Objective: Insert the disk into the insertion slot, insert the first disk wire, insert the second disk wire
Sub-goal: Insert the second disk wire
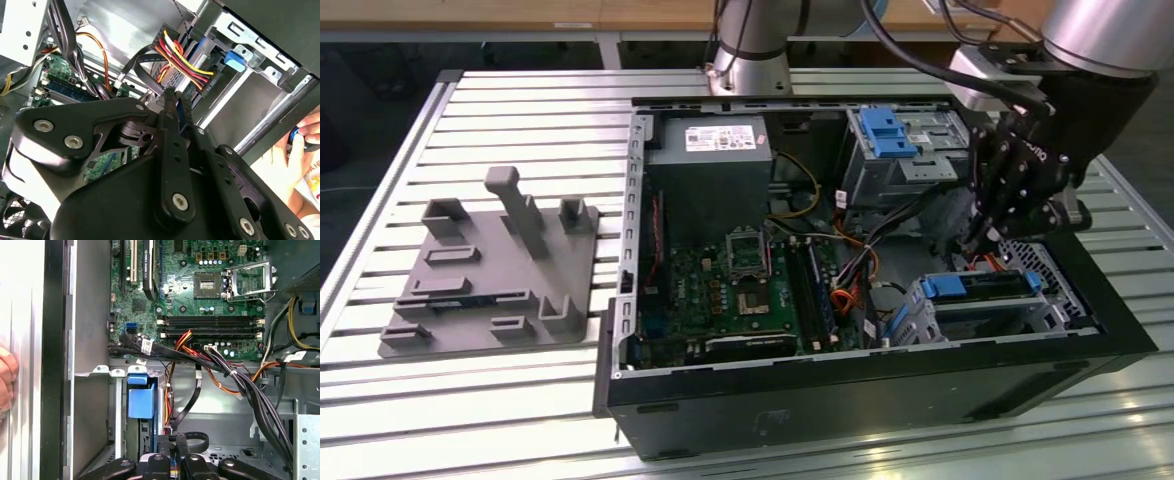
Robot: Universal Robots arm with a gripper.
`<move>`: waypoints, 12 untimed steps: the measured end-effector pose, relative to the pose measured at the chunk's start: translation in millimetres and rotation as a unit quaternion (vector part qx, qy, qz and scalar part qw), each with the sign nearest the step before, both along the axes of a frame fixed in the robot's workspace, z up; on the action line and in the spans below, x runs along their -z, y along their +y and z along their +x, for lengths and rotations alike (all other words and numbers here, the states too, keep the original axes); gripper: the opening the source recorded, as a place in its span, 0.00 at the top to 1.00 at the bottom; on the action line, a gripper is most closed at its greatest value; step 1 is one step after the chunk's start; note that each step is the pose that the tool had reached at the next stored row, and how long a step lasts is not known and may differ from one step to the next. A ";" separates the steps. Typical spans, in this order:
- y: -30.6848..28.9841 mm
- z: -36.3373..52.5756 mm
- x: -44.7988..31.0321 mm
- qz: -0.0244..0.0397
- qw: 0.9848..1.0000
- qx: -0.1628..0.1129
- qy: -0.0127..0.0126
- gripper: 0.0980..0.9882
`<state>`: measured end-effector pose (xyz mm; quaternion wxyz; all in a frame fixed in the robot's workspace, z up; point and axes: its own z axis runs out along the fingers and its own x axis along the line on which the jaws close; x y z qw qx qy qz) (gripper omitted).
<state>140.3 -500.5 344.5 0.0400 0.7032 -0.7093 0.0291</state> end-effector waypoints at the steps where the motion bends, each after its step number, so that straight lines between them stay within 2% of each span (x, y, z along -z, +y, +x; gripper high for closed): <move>1: 0.0 0.0 0.0 -0.003 1.000 0.000 0.000 0.89; 4: 0.0 0.0 0.5 -0.013 1.000 0.000 0.001 0.89; 8: 0.1 0.0 1.2 -0.015 1.000 0.000 0.001 0.91; 9: 0.0 0.0 1.3 -0.015 1.000 0.000 0.001 0.95; 12: 0.0 0.0 1.5 -0.015 1.000 0.000 0.001 0.95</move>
